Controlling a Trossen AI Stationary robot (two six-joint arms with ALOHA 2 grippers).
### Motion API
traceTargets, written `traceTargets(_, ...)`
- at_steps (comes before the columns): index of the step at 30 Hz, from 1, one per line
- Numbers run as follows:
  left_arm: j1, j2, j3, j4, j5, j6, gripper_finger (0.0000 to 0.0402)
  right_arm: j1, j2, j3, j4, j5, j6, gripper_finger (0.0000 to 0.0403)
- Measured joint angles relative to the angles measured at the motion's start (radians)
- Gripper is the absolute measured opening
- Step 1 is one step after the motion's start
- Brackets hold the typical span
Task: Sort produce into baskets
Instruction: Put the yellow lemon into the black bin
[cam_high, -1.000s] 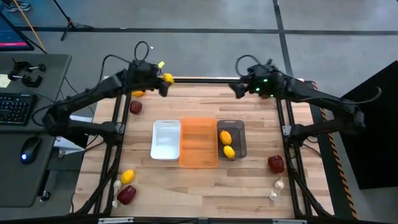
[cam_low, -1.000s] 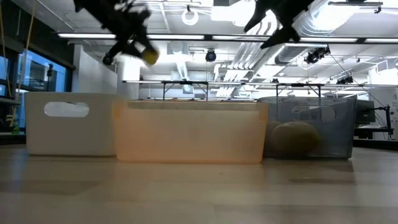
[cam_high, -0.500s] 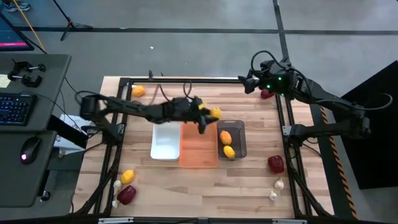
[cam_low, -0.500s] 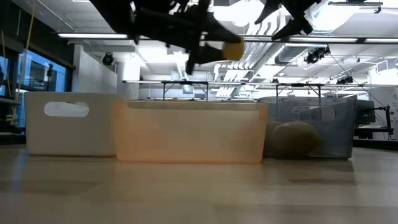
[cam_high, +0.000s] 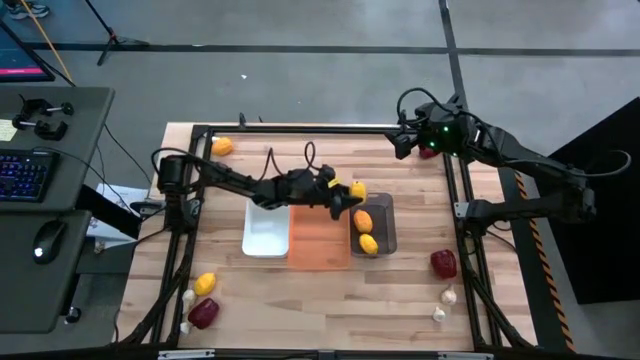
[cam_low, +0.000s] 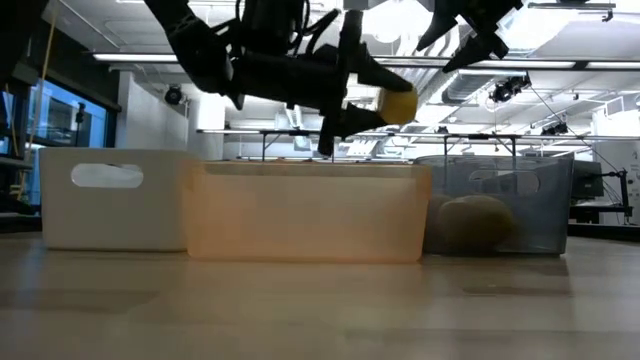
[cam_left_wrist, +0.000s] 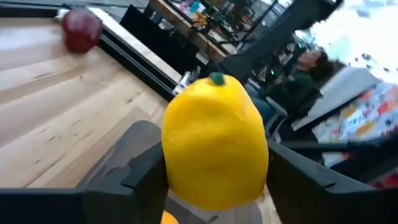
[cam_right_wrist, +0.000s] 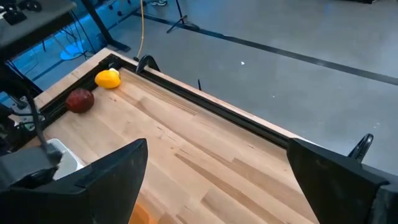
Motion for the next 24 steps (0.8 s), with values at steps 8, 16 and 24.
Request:
traceTargets(8,-0.004,-0.007,0.119,-0.158,0.194,0.192,0.0318,0.001,0.0,0.0,0.0,-0.005,0.05,0.0374)
traceTargets(16,0.054,-0.203,0.199,-0.62,0.359,0.42,0.0329,0.018,-0.005,0.0,0.04,-0.161,0.196,0.0374)
traceTargets(24,-0.016,-0.52,0.154,-1.089,0.281,0.569,0.0329,0.151,0.0,0.0,0.102,-0.139,0.287,0.0374)
